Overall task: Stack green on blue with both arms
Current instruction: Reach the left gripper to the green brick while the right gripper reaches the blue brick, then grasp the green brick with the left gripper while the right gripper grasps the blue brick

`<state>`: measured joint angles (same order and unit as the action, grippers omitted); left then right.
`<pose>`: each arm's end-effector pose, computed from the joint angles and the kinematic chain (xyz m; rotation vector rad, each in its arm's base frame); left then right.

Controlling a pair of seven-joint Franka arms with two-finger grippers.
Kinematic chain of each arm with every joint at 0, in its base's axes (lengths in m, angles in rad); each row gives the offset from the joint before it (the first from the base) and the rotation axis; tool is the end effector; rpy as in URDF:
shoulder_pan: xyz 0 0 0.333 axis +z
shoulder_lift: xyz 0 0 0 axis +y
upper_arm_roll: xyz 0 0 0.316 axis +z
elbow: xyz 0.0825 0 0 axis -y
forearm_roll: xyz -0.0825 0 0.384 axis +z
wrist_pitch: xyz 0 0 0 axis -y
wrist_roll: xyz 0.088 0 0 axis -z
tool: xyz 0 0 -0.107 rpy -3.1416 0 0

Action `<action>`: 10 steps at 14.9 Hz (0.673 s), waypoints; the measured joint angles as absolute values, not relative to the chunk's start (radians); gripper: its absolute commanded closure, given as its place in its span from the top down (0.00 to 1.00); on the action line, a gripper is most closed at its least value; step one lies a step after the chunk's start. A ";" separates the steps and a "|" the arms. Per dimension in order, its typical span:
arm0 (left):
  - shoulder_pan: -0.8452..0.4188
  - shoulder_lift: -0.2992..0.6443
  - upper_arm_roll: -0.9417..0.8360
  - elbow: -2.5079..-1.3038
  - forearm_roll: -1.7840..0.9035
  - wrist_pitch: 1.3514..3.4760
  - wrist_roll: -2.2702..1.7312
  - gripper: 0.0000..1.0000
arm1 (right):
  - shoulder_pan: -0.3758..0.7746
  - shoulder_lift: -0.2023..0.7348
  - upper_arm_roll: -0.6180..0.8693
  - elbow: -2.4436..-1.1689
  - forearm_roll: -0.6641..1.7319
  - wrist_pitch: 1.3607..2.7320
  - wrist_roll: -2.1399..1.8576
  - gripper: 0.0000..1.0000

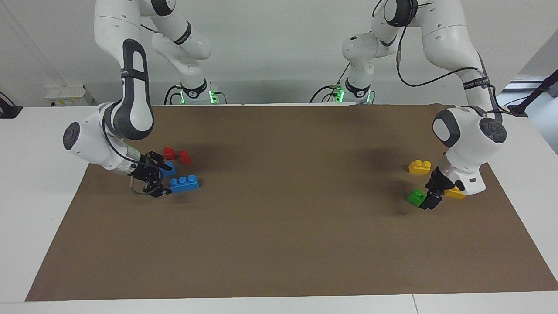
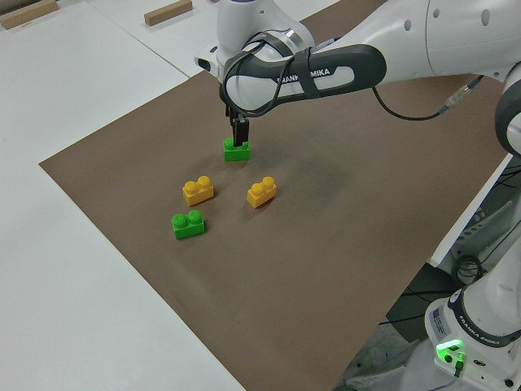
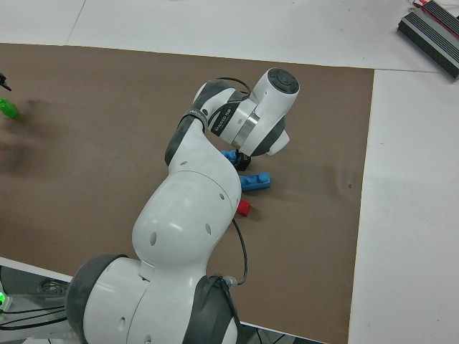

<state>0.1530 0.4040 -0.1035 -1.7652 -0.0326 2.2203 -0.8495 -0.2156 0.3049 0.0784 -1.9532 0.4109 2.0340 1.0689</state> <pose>0.6561 0.0373 0.3419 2.7362 1.3682 0.0347 0.5852 -0.0596 0.3106 -2.1588 1.8832 0.5290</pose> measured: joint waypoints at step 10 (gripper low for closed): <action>0.158 0.432 -0.101 -1.800 -0.013 2.293 -0.851 1.00 | -0.214 0.305 0.081 -2.029 0.433 2.147 1.033 0.32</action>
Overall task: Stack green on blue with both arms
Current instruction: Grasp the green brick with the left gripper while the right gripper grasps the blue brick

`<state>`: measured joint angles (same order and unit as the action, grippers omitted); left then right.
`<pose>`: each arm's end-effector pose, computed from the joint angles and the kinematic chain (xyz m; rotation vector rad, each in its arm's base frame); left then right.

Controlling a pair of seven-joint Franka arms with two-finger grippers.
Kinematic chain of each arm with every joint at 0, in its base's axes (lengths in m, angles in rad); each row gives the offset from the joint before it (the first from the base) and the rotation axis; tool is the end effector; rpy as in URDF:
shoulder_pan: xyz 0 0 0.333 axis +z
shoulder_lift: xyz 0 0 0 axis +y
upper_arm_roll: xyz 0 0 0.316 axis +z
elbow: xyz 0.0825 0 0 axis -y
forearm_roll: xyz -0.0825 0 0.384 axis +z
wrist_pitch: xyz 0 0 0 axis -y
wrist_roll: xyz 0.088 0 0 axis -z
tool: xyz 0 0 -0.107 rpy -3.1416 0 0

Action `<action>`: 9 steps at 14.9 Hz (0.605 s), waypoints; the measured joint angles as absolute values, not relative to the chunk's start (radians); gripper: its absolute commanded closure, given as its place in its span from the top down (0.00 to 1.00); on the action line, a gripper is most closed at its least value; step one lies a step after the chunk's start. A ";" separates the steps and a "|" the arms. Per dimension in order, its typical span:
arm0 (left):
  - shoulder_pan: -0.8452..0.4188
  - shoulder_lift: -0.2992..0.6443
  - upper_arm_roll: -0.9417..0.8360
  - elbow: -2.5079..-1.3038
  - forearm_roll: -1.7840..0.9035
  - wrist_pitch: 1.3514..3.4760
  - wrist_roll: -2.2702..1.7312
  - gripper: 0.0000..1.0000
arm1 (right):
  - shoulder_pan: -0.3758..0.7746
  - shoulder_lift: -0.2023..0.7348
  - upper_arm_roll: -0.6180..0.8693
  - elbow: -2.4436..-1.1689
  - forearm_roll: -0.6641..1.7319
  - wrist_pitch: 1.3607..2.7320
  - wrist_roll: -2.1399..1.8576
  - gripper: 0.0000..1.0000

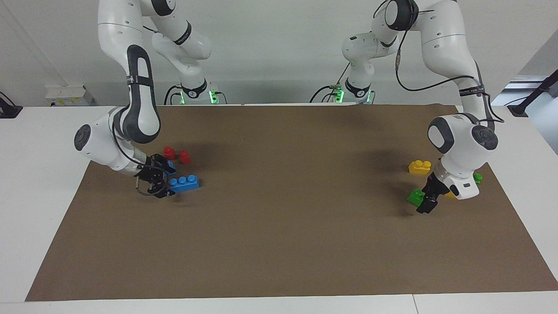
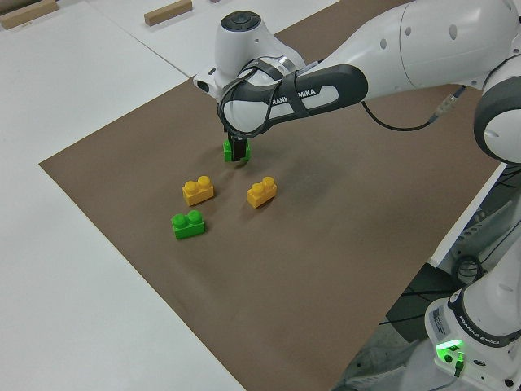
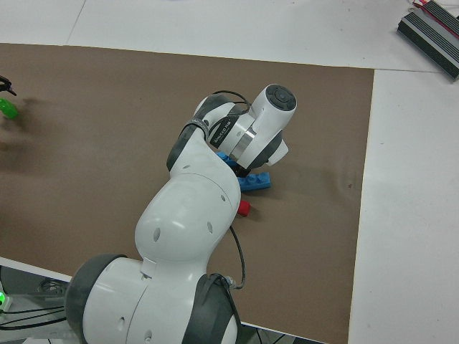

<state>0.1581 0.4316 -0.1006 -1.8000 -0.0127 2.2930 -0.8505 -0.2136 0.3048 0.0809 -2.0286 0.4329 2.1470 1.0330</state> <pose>0.6540 0.0426 0.3149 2.7455 1.3716 0.0592 0.5747 -0.0600 0.2864 -2.1483 1.8842 0.4700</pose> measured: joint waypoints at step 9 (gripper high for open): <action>0.162 0.432 -0.101 -1.809 0.016 2.322 -0.851 0.00 | -0.209 0.297 0.082 -1.906 0.438 2.068 1.050 0.00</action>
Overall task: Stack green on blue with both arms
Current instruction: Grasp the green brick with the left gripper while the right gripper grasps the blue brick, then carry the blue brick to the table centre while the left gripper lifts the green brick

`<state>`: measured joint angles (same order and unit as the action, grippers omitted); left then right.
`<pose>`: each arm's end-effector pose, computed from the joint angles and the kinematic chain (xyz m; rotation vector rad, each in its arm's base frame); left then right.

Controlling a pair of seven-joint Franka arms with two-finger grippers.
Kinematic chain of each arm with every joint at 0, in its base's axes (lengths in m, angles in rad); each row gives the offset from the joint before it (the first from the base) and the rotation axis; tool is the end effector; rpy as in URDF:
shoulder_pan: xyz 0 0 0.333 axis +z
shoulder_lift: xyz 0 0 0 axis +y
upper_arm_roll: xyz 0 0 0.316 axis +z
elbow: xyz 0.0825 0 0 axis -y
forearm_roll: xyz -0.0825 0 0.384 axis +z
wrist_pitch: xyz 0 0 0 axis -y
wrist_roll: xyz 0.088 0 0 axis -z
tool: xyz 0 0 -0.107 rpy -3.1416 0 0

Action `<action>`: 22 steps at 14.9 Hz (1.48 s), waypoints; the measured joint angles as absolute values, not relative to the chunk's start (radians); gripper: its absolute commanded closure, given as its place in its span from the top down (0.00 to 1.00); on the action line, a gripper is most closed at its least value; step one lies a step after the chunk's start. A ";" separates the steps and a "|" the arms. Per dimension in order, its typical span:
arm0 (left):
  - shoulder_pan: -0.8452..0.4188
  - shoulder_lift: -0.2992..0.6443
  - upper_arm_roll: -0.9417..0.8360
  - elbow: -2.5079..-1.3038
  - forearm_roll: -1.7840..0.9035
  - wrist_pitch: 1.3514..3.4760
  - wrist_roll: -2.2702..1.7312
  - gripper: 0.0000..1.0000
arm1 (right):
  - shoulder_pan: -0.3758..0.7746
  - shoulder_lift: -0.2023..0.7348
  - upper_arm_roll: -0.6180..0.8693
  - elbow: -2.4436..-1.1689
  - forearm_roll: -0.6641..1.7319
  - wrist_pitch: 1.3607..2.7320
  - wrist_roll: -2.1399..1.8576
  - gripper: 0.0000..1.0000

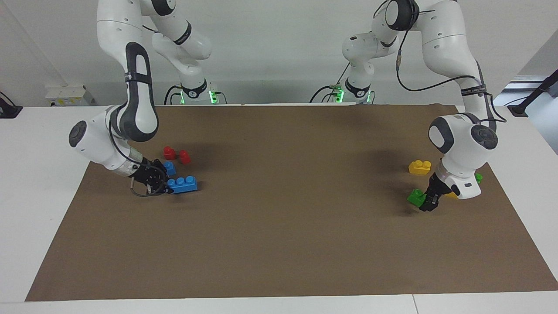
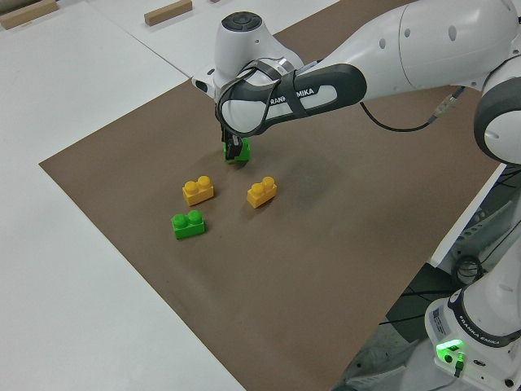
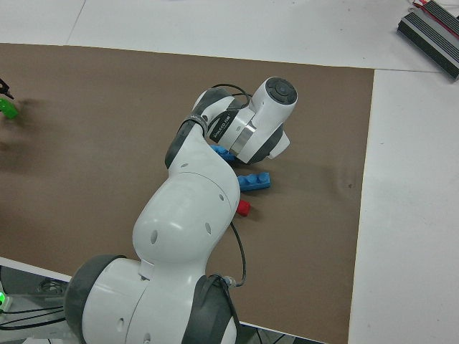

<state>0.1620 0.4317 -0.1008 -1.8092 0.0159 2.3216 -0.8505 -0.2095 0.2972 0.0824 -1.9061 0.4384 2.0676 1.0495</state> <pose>0.6541 0.0456 0.3134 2.7657 1.3570 0.1005 0.6032 -0.0571 0.3377 -2.1401 1.8335 0.4229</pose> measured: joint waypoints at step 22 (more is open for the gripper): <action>-0.154 0.159 -0.127 -1.772 0.015 1.925 -1.534 0.00 | 0.512 0.435 0.089 -1.809 0.525 2.459 1.848 0.00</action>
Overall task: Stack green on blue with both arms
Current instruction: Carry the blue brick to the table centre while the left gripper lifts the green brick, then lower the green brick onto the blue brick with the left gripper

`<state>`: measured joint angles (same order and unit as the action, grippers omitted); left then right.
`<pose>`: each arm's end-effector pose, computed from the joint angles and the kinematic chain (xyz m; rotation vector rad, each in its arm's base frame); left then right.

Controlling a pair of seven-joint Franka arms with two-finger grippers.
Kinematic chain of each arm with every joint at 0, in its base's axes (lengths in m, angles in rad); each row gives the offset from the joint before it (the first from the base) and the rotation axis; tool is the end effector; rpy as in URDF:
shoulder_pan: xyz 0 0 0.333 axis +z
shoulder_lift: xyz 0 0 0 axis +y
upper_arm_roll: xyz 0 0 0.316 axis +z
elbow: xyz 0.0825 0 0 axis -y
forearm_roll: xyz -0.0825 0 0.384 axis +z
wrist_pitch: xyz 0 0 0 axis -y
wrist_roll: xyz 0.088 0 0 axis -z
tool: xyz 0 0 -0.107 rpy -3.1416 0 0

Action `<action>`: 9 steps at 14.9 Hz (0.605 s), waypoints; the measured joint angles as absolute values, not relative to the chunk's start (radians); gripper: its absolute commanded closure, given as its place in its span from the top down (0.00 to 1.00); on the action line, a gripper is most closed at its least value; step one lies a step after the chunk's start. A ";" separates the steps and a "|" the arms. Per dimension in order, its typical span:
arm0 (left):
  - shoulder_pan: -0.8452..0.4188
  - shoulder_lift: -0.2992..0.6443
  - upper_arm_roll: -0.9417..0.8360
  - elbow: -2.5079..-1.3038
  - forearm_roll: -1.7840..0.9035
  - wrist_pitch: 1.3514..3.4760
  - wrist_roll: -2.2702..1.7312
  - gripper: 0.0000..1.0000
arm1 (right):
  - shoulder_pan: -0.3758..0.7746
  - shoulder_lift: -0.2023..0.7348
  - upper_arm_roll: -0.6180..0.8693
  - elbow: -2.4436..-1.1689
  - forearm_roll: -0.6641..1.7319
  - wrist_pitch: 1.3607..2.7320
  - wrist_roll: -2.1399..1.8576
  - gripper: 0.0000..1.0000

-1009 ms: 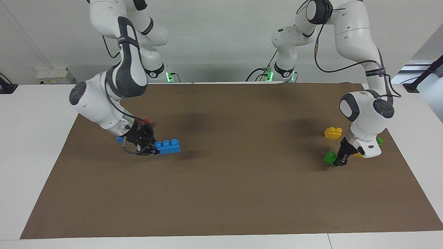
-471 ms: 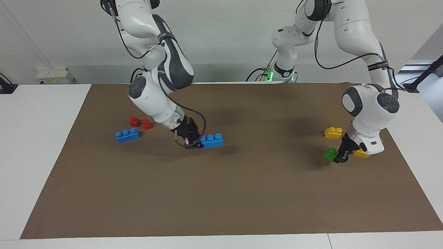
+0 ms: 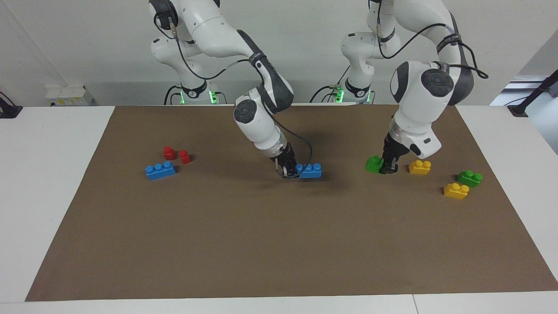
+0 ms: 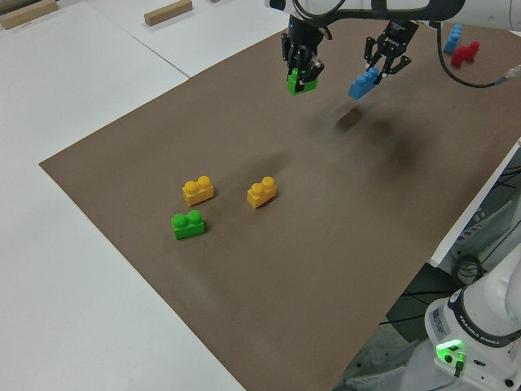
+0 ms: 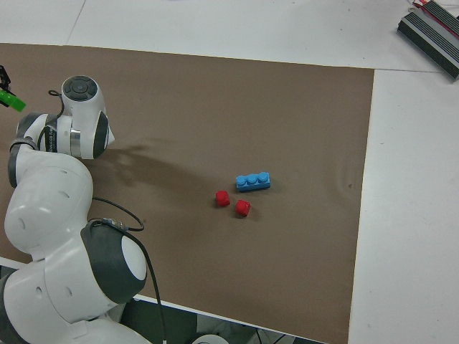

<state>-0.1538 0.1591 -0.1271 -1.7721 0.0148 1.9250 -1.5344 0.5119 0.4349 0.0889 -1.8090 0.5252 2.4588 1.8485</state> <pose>0.5846 -0.1638 0.4669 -2.5478 -1.8380 0.0124 0.5545 0.3732 0.3251 -1.8972 2.0271 0.4435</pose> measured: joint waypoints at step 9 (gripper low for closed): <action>-0.365 0.119 -0.128 -1.967 0.021 2.149 -1.849 0.00 | 0.549 0.469 0.085 -1.871 0.525 2.591 1.861 0.00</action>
